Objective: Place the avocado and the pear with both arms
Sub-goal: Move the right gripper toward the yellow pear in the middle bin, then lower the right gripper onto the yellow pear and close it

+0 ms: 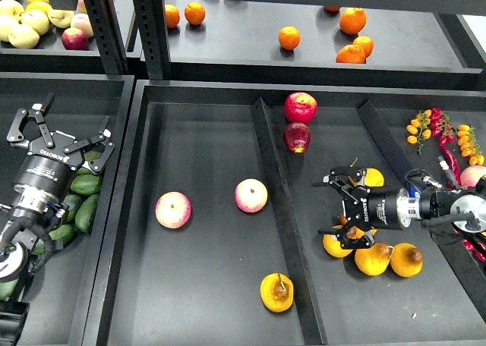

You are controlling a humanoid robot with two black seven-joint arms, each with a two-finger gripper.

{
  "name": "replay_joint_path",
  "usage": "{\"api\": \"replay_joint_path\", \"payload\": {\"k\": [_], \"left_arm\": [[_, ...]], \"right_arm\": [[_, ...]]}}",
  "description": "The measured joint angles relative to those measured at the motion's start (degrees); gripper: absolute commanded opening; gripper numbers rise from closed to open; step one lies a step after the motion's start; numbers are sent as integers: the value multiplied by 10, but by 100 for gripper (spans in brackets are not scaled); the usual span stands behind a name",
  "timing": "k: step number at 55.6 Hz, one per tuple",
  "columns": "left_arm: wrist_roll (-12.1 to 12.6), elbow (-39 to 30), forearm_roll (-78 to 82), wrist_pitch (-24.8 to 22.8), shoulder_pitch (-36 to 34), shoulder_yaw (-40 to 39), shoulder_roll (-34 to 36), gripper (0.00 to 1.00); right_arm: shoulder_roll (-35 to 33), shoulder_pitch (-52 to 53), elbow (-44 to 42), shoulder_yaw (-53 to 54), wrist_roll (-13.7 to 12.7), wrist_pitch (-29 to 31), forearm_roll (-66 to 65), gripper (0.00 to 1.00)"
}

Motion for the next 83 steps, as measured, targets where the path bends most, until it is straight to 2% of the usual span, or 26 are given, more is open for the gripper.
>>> {"api": "replay_joint_path", "payload": {"k": [8, 25, 40, 62, 83], "left_arm": [[0, 0, 0, 0, 1, 4, 0, 100], [0, 0, 0, 0, 1, 15, 0, 100], [-1, 4, 0, -1, 1, 22, 0, 100], [-1, 5, 0, -2, 1, 22, 0, 100], [-2, 5, 0, -3, 1, 21, 0, 100]], "right_arm": [[15, 43, -5, -73, 0, 0, -40, 100], [68, 55, -14, -97, 0, 0, -51, 100], [94, 54, -46, -162, 0, 0, -52, 100], [180, 46, -119, -175, 0, 0, -52, 100], [220, 27, -158, -186, 0, 0, -53, 100]]}}
